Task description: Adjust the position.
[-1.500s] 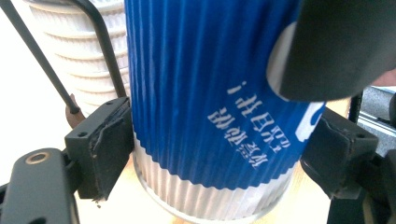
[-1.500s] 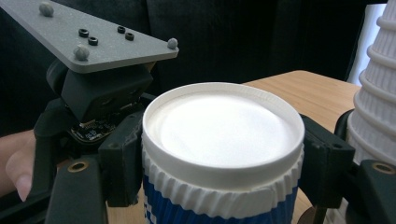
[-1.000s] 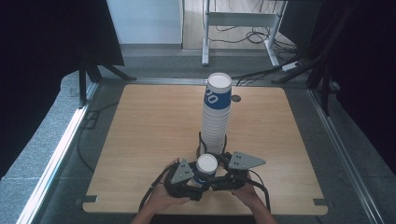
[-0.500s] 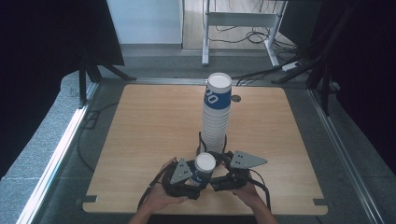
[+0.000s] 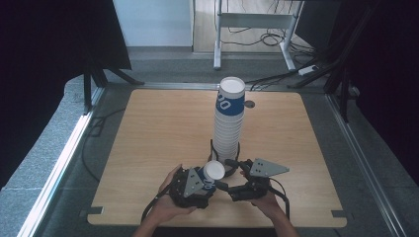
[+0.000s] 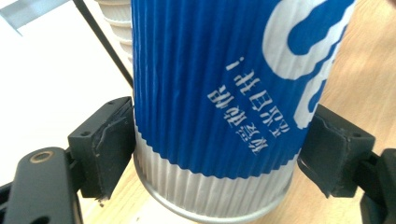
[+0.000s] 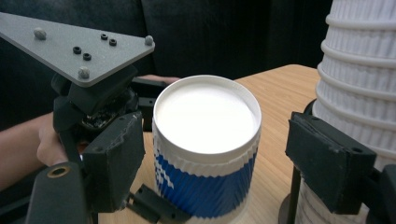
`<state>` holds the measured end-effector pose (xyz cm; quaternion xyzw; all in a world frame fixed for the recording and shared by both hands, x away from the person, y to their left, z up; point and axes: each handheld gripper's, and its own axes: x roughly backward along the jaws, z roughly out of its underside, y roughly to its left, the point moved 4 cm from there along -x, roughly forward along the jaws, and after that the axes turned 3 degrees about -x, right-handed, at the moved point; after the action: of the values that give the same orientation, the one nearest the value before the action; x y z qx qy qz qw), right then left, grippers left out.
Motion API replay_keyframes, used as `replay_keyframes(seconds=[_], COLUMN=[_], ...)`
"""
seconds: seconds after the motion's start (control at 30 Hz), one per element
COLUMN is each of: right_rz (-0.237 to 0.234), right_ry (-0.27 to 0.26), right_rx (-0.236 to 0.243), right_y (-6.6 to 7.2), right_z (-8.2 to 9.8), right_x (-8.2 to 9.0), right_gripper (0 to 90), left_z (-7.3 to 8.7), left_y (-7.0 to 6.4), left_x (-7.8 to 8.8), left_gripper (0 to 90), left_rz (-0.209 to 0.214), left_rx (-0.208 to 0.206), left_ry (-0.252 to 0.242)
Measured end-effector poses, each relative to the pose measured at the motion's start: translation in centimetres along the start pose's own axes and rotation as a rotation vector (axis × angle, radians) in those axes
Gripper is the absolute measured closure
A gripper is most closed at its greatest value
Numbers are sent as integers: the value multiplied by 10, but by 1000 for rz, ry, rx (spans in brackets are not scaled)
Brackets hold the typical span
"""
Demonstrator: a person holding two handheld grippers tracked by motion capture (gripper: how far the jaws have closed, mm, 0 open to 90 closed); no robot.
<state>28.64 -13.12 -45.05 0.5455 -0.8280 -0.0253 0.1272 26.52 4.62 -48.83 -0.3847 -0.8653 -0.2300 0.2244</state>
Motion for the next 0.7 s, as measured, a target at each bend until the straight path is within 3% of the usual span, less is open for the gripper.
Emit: replay_keyframes(seconds=[0.33,0.47,0.7], right_rz=[-2,-11,-21], right_ry=[75,108,156], right_rx=[3,3,1], right_y=[-4,-4,-4], right_z=[8,11,18], right_x=[2,2,1], right_gripper=[188,184,177], left_z=[2,3,3], left_y=[-1,-3,-10], left_x=[-3,-2,-3], left_gripper=[175,176,175], left_rz=[-71,-122,-151], left_rx=[-78,-152,-253], left_ry=[59,96,147])
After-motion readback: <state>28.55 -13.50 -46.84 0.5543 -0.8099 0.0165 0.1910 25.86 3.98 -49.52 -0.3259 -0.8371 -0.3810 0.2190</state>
